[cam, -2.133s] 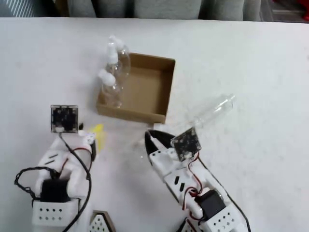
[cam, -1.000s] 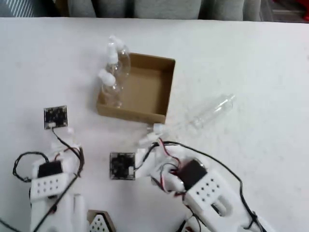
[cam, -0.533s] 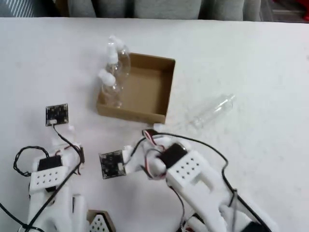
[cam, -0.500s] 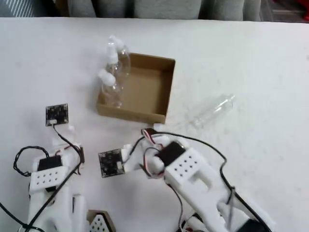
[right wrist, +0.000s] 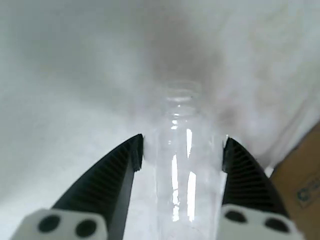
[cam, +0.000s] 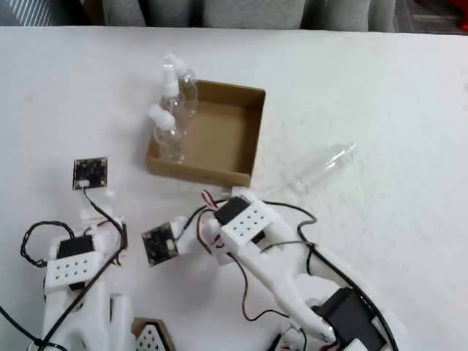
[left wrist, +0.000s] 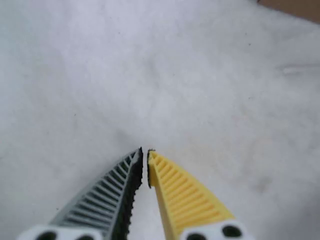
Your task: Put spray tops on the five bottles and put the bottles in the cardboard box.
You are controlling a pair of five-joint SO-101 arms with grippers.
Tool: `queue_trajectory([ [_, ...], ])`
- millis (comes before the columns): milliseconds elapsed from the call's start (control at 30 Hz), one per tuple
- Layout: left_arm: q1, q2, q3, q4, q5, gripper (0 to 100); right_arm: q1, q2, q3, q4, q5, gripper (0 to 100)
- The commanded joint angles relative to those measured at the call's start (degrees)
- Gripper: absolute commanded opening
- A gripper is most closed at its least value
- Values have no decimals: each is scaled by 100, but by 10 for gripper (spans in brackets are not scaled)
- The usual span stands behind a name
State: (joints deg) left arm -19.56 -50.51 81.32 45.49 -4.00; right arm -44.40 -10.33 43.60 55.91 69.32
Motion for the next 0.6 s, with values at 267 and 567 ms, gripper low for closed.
queue_trajectory([
  [267, 84, -13, -290, -132, -53, 23, 75, 13, -237, -374, -343, 79],
  [567, 84, -13, -281, -132, -62, 24, 2123, -1868, -229, -84, -4141, 21],
])
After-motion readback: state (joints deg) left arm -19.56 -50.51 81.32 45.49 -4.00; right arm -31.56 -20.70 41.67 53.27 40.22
